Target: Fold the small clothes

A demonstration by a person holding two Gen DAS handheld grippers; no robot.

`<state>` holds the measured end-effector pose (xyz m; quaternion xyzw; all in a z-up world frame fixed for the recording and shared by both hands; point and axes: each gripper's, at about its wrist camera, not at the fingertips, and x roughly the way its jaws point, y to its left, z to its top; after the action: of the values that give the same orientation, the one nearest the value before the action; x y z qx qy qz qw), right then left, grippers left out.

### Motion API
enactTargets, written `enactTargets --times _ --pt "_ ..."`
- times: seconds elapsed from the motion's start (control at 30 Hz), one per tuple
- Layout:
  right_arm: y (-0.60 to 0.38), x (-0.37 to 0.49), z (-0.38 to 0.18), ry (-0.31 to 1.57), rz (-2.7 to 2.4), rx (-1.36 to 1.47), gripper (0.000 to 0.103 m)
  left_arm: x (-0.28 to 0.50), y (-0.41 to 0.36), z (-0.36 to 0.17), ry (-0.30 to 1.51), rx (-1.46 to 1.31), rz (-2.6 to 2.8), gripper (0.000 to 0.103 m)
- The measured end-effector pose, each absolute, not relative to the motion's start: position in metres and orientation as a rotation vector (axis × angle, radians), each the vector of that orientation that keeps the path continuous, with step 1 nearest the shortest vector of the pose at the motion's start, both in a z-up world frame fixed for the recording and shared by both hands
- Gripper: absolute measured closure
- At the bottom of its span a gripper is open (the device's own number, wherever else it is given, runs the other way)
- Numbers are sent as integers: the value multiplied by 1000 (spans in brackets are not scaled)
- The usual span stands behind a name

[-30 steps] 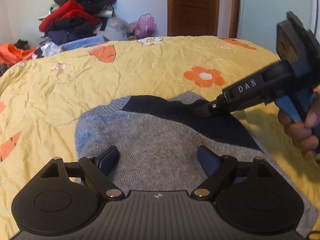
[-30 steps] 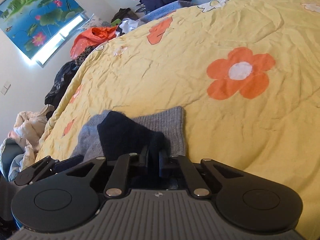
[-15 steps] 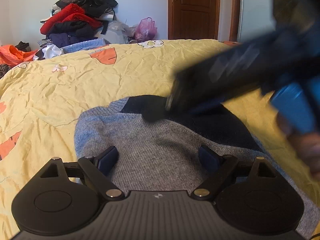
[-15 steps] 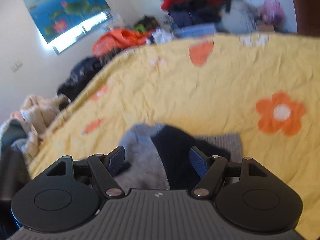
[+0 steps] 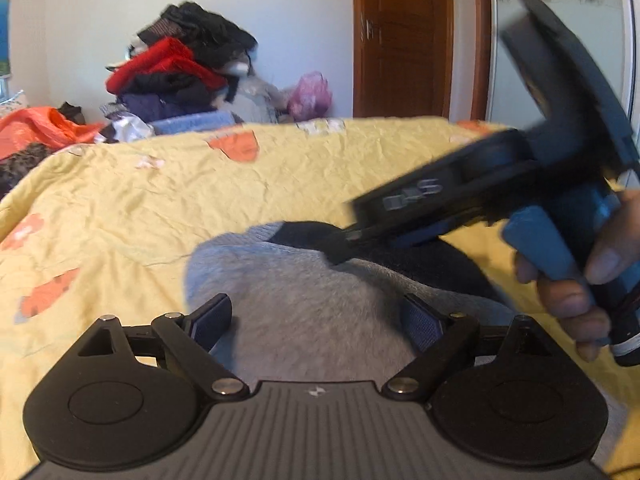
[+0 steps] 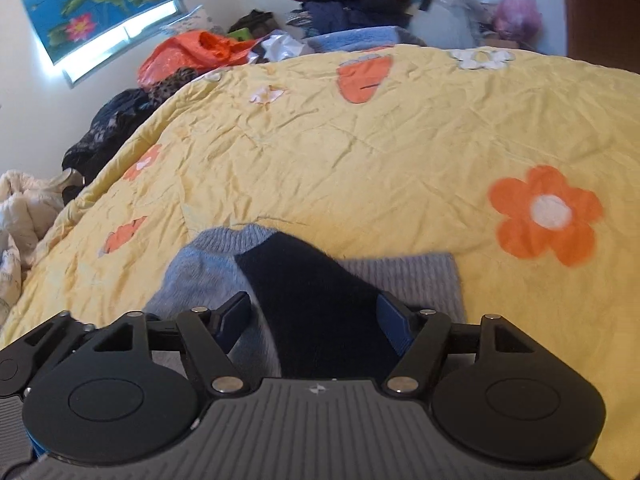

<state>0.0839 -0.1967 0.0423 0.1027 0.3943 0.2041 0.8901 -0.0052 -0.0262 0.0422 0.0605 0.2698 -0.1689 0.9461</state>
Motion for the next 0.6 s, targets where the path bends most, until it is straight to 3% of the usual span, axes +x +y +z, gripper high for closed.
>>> enactTargets --times 0.07,0.13,0.3,0.47,0.6 --pt "-204 51 57 745 465 220 25 -26 -9 49 541 79 -340 11" --pt "-209 25 61 732 514 251 13 -41 -1 48 573 58 -328 11" --pt "-191 -7 35 782 500 137 15 -62 -16 25 642 133 -312 11" --pt "-186 -7 24 766 511 74 11 -51 -15 12 709 88 -313 10" --pt "-199 -9 46 798 482 177 24 -67 -11 27 674 131 -285 11"
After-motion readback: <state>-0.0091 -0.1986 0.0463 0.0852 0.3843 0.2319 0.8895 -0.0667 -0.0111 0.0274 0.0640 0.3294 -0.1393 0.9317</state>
